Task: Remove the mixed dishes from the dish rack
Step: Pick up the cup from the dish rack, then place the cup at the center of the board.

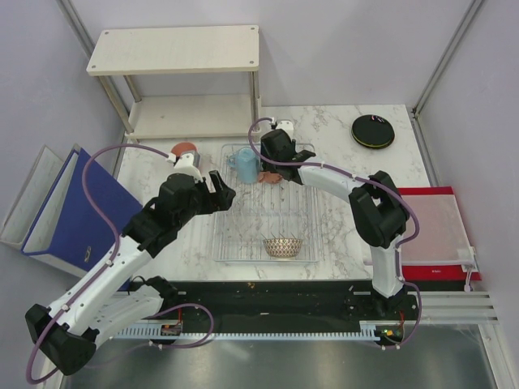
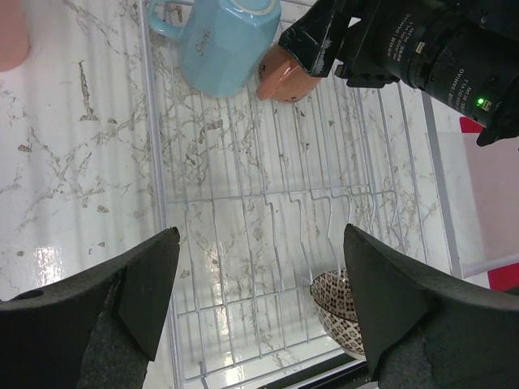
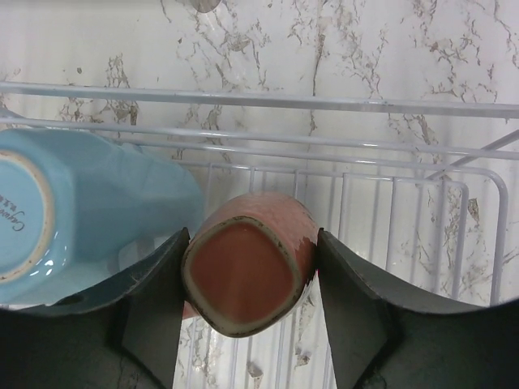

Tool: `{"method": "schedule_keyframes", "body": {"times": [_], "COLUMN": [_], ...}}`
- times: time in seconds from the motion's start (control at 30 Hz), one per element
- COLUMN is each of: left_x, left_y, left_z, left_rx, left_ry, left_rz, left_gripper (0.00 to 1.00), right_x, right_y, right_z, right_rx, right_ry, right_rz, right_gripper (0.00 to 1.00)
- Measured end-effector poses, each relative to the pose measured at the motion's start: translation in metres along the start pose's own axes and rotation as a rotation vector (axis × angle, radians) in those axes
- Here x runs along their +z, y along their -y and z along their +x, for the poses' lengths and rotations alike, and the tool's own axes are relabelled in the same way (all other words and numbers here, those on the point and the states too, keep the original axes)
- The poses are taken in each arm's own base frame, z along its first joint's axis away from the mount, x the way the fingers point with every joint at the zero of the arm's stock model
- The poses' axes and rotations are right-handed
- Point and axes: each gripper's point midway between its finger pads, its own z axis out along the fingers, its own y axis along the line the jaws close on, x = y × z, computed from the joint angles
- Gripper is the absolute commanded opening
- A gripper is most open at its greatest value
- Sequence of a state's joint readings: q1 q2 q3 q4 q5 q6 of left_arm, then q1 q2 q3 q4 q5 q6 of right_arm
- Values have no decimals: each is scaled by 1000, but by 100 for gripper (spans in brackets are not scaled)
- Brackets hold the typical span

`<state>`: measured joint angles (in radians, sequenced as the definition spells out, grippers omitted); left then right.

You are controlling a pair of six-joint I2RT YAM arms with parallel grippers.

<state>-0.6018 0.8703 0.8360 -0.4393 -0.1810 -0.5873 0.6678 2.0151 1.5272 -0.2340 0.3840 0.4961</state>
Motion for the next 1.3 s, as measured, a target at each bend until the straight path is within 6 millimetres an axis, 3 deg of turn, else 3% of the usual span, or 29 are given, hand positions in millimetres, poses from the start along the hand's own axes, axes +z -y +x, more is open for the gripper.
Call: {"method": "schedule_keyframes", "body": {"times": [0.07,0.23,0.33,0.47,0.67,0.7,0.8,0.93,1.07,1.17,1.3], "left_x": [0,0,1,3,5,5,4,-8,-32,-39,-26], "left_y": [0,-1,-1,-1,5,7,18,40,60,68,85], "left_z": [0,1,2,3,-5,-8,-16,-32,-57,-70,-59], "left_rx": [0,0,1,3,-6,-12,-40,-111,-224,-309,-362], "left_ry": [-1,-2,-4,-12,-4,4,30,96,213,254,152], "left_rz": [0,-1,-3,-8,-3,5,49,177,410,575,723], "left_gripper": [88,88,88,88,93,100,99,98,84,79,78], "right_x": [1,-3,-18,-58,-140,-153,-178,-171,-167,-176,-194], "right_y": [1,6,13,23,16,13,13,22,24,17,6], "right_z": [0,1,4,-1,-61,-67,-74,-54,-24,-29,-47], "right_rx": [-3,0,-2,-8,77,101,206,356,539,657,760], "right_ry": [3,16,9,8,152,172,219,191,125,134,159], "right_rz": [2,7,5,-14,-170,-225,-385,-541,-709,-858,-1047], "right_gripper": [0,0,0,0,0,0,0,0,0,0,0]}}
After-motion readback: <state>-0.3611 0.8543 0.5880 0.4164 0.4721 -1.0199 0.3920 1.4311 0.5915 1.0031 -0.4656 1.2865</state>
